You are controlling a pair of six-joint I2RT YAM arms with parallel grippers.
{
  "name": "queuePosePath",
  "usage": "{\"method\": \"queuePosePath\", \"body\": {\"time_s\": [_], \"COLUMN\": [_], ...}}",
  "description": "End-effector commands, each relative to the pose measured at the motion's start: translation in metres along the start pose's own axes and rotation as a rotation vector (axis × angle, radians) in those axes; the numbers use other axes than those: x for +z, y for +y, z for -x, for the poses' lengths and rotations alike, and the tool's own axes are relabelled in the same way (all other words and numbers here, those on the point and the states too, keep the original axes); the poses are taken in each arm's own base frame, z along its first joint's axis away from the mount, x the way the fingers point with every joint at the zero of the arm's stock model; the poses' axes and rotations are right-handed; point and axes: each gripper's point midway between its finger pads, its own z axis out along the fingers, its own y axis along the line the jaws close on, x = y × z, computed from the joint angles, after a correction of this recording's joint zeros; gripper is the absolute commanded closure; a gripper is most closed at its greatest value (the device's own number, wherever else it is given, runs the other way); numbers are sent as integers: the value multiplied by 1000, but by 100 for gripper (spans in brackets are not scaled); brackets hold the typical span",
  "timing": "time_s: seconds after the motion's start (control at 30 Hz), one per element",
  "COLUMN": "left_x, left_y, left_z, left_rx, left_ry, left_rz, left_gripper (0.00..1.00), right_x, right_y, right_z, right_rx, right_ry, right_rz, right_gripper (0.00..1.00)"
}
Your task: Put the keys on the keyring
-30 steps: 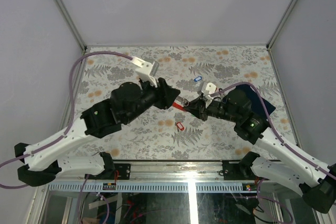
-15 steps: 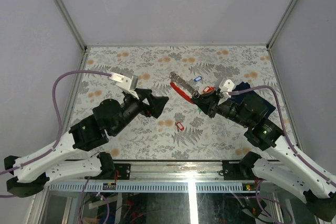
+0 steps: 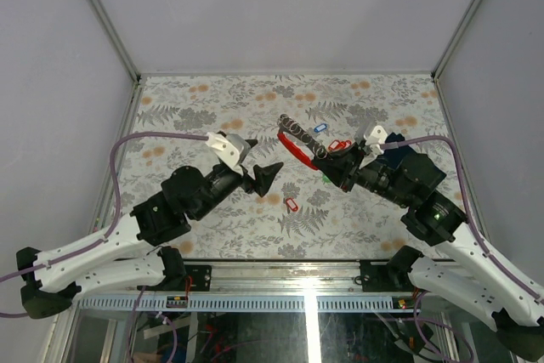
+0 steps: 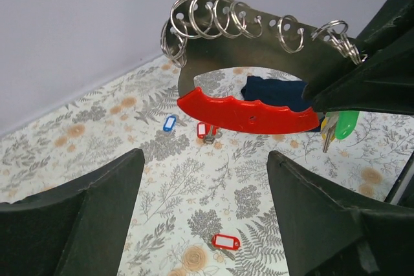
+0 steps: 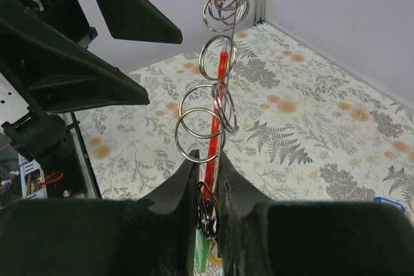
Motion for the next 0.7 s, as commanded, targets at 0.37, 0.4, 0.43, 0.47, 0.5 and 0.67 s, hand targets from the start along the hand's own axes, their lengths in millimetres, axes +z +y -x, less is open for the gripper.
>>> {"method": "queuePosePath", "body": {"time_s": [0.37, 0.4, 0.43, 0.47, 0.5, 0.67], "left_x": [-6, -6, -5, -6, -6, -4], "left_y": [-14, -10, -8, -7, -7, -11], "left_z": [55, 59, 60, 62, 64, 68], "left_rx": [147, 142, 139, 136, 133, 136], "left_ry": [-260, -274, -283, -295, -305, -333], "left_rz": [-115, -92, -79, -72, -69, -90], "left_gripper": [68, 71, 72, 71, 69, 62], "right_x": [-16, -16, -17, -17, -16, -16], "right_y": [27, 28, 29, 30, 30, 30], "right_z": [29, 30, 30, 30, 30, 32], "right_rx": [-71, -72, -73, -71, -70, -71], "right_ry": [-118, -122, -125, -124, -121, -116], "right_rz": [127, 135, 139, 144, 146, 146], "right_gripper": [100, 100, 100, 100, 100, 100]}}
